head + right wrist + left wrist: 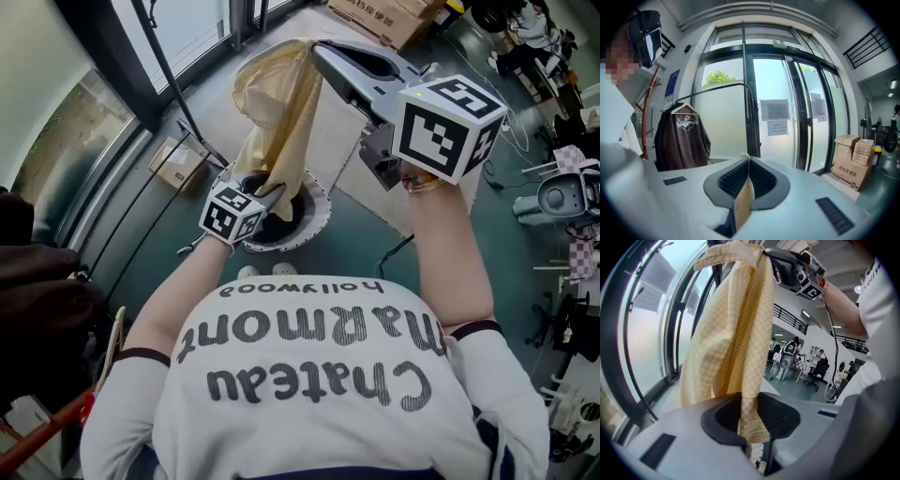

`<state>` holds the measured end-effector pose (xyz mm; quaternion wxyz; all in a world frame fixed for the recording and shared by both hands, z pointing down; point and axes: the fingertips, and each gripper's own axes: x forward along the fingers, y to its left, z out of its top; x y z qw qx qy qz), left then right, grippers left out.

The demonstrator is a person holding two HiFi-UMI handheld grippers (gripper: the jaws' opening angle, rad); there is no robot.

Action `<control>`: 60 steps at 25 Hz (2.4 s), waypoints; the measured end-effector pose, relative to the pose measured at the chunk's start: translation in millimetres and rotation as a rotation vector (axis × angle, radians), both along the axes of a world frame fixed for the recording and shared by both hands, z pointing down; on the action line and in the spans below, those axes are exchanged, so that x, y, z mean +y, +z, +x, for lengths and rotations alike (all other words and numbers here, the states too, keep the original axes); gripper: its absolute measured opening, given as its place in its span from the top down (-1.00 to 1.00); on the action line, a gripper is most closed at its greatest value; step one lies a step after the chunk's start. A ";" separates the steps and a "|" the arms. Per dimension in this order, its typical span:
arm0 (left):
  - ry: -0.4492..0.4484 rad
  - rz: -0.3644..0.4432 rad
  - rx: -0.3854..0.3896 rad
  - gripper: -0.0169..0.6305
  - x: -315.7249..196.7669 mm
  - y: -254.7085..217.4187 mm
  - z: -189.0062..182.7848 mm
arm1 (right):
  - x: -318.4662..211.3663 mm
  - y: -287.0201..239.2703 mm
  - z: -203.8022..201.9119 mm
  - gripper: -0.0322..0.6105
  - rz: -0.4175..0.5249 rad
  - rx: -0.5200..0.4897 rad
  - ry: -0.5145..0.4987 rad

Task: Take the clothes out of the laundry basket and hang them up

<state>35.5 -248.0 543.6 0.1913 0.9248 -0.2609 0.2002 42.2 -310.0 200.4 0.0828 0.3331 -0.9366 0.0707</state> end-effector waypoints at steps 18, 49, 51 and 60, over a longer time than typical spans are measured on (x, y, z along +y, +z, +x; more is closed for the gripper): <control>0.035 0.232 0.183 0.90 -23.0 -165.5 -46.7 | 27.3 215.3 66.5 -0.05 -0.440 0.313 -0.087; -0.065 0.331 0.356 0.40 -18.2 -201.9 -96.5 | 51.8 50.5 18.6 0.75 -0.025 -0.061 -0.550; -0.059 0.335 0.335 0.53 -18.5 -191.4 -95.2 | 56.3 26.8 24.5 0.75 0.030 -0.058 -0.580; 0.093 0.178 0.441 0.44 10.1 -153.1 -21.6 | 60.5 -31.9 42.6 0.75 0.152 -0.126 -0.576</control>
